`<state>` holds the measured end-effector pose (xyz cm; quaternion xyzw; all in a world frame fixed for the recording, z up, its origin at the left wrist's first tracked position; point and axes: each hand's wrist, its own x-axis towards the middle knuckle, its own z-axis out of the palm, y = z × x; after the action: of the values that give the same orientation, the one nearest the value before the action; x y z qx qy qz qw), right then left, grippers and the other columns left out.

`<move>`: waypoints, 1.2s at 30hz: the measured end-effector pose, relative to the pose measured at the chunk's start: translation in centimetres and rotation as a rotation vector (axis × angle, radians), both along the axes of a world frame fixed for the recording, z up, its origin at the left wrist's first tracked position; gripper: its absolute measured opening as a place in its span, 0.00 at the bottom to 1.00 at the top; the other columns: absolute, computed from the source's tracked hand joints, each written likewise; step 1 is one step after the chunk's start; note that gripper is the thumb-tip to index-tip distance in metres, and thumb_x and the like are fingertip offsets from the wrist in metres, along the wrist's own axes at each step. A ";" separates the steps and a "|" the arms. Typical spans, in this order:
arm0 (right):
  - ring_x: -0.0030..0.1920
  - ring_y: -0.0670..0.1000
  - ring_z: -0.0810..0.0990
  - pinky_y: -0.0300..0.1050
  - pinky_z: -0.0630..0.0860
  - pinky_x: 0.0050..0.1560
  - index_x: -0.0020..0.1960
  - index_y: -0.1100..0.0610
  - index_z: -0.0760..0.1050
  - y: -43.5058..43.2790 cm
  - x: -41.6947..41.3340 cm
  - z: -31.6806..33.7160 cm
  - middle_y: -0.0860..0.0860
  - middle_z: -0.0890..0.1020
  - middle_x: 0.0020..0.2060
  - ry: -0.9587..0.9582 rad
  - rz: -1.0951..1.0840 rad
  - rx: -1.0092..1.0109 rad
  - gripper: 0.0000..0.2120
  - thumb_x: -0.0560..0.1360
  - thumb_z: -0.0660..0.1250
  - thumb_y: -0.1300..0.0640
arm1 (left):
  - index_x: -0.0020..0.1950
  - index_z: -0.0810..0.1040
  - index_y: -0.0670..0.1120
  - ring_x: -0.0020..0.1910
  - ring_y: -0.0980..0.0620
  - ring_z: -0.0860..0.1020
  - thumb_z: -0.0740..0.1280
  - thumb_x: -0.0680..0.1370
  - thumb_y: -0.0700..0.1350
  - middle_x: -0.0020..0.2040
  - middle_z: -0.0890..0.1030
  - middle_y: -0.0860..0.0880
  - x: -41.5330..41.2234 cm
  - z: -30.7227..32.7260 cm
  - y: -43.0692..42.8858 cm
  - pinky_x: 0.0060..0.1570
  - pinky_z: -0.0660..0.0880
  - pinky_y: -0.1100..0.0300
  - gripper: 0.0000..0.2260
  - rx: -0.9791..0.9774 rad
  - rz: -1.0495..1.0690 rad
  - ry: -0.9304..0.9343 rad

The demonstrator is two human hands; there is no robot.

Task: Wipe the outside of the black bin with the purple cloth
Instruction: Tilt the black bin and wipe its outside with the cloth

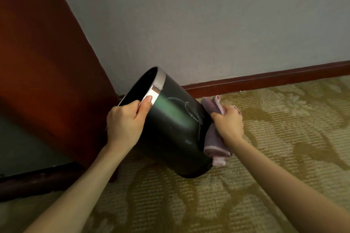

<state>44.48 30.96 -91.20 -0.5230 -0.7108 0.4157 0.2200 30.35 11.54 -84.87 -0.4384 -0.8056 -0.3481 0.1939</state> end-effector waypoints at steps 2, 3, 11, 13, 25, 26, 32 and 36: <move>0.43 0.58 0.77 0.47 0.70 0.45 0.51 0.50 0.79 1.5 -1.1 0.5 0.54 0.80 0.42 -0.029 0.030 -0.048 0.13 0.67 0.67 0.50 | 0.25 0.62 0.50 0.15 0.49 0.64 0.58 0.80 0.54 0.18 0.63 0.51 -0.3 0.0 -0.2 0.18 0.60 0.56 0.23 0.003 0.007 -0.013; 0.43 0.57 0.76 0.47 0.71 0.46 0.52 0.50 0.79 2.1 -1.6 0.7 0.55 0.80 0.43 -0.036 0.043 -0.064 0.14 0.67 0.67 0.49 | 0.24 0.62 0.49 0.16 0.48 0.65 0.57 0.80 0.54 0.18 0.63 0.50 -0.4 -0.1 -0.3 0.18 0.61 0.55 0.24 0.002 0.020 -0.016; 0.50 0.62 0.78 0.48 0.69 0.48 0.53 0.50 0.77 -0.1 -2.3 1.5 0.52 0.77 0.44 0.075 -0.038 -0.038 0.14 0.68 0.65 0.53 | 0.23 0.62 0.47 0.20 0.48 0.66 0.57 0.79 0.56 0.19 0.65 0.49 -1.3 0.1 0.0 0.24 0.60 0.57 0.26 -0.024 0.152 -0.111; 0.51 0.61 0.77 0.50 0.68 0.50 0.56 0.52 0.74 -1.9 -2.1 1.8 0.54 0.78 0.49 0.109 -0.084 0.008 0.15 0.69 0.64 0.53 | 0.23 0.61 0.48 0.21 0.51 0.65 0.57 0.79 0.57 0.20 0.64 0.51 -1.2 0.4 0.7 0.25 0.56 0.59 0.26 -0.029 0.194 -0.110; 0.50 0.56 0.71 0.49 0.62 0.50 0.60 0.54 0.67 -7.5 -0.1 0.7 0.51 0.69 0.54 0.290 -0.242 -0.057 0.18 0.71 0.65 0.56 | 0.24 0.55 0.49 0.22 0.49 0.61 0.57 0.79 0.56 0.21 0.59 0.54 0.5 1.4 4.1 0.24 0.51 0.59 0.26 -0.149 0.152 0.010; 0.51 0.57 0.72 0.49 0.62 0.50 0.60 0.55 0.68 -7.2 -0.1 0.7 0.52 0.70 0.56 0.276 -0.240 -0.048 0.18 0.71 0.65 0.56 | 0.24 0.55 0.50 0.21 0.52 0.60 0.58 0.79 0.55 0.21 0.59 0.55 0.7 1.4 4.0 0.24 0.50 0.61 0.26 -0.148 0.138 0.012; 0.48 0.57 0.75 0.50 0.68 0.51 0.56 0.50 0.72 -4.1 -0.6 1.3 0.52 0.76 0.51 0.230 -0.184 -0.076 0.14 0.71 0.65 0.53 | 0.24 0.58 0.50 0.19 0.57 0.60 0.58 0.79 0.54 0.20 0.59 0.55 0.7 1.0 2.9 0.24 0.51 0.61 0.24 -0.115 0.063 0.005; 0.39 0.53 0.75 0.48 0.70 0.46 0.45 0.43 0.70 -1.0 -1.9 1.8 0.44 0.74 0.34 0.199 -0.133 -0.165 0.06 0.70 0.66 0.52 | 0.26 0.73 0.42 0.18 0.51 0.64 0.57 0.79 0.56 0.18 0.62 0.52 0.3 0.6 2.0 0.23 0.58 0.57 0.26 -0.084 0.014 -0.061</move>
<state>42.60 29.96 -89.35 -0.5414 -0.6126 0.5073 0.2727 30.69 13.53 -84.29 -0.4296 -0.8281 -0.3259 0.1531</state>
